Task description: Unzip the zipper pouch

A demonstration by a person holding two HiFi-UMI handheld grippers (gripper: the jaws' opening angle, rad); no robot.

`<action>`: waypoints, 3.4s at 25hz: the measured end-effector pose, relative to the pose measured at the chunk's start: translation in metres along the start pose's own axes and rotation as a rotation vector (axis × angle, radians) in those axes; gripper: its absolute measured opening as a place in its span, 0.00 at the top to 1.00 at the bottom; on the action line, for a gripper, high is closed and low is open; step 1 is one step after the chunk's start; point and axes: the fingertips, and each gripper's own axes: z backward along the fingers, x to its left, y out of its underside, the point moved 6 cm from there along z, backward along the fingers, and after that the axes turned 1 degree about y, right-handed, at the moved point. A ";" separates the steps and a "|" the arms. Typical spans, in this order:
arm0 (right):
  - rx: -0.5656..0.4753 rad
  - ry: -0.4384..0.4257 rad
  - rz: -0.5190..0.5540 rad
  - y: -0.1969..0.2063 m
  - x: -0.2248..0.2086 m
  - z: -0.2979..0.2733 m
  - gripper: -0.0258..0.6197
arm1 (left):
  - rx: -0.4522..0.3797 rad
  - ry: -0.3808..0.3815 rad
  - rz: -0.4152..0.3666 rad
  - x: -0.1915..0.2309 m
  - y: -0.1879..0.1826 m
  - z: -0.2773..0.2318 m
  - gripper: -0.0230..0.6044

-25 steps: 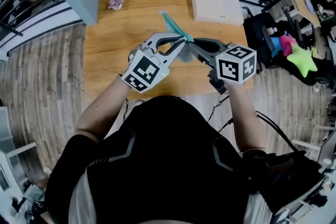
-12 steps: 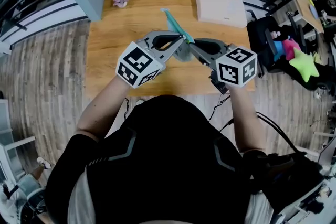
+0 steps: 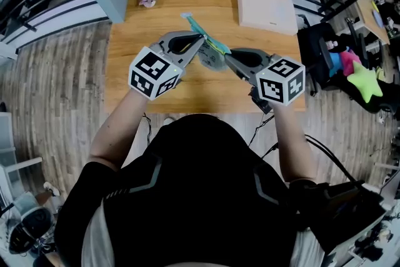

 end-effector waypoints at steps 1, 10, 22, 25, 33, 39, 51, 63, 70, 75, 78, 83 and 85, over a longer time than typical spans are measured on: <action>0.001 -0.003 0.001 0.000 0.000 0.000 0.88 | 0.005 -0.005 -0.004 0.002 0.000 0.001 0.91; -0.001 -0.024 0.002 0.002 -0.003 -0.002 0.88 | 0.011 -0.070 0.013 0.015 0.005 0.014 0.91; 0.007 -0.035 -0.004 0.004 -0.010 -0.006 0.88 | 0.037 -0.162 0.073 0.037 0.017 0.024 0.91; 0.010 -0.035 -0.007 0.005 -0.013 -0.007 0.88 | 0.061 -0.194 0.065 0.043 0.023 0.029 0.91; 0.020 -0.038 -0.022 0.008 -0.025 -0.014 0.88 | 0.087 -0.264 0.096 0.059 0.035 0.039 0.91; 0.032 -0.033 -0.024 0.011 -0.033 -0.022 0.88 | 0.117 -0.283 0.102 0.060 0.042 0.043 0.91; 0.092 0.059 -0.004 0.031 -0.106 -0.020 0.88 | 0.149 -0.289 0.186 0.047 0.050 -0.017 0.91; 0.132 0.074 0.022 0.066 -0.206 -0.031 0.88 | 0.246 -0.343 0.166 0.044 0.078 -0.109 0.91; 0.118 0.057 0.039 0.088 -0.241 -0.047 0.88 | 0.294 -0.398 0.165 0.044 0.101 -0.140 0.91; 0.162 0.007 0.006 0.124 -0.240 -0.050 0.88 | 0.370 -0.386 0.203 0.028 0.129 -0.143 0.91; 0.193 -0.020 -0.027 0.146 -0.236 -0.052 0.88 | 0.430 -0.372 0.211 0.018 0.148 -0.144 0.91; 0.264 -0.058 -0.091 0.184 -0.231 -0.055 0.88 | 0.518 -0.341 0.261 0.001 0.182 -0.146 0.91; 0.287 -0.066 -0.108 0.196 -0.230 -0.057 0.88 | 0.555 -0.325 0.265 -0.006 0.195 -0.147 0.91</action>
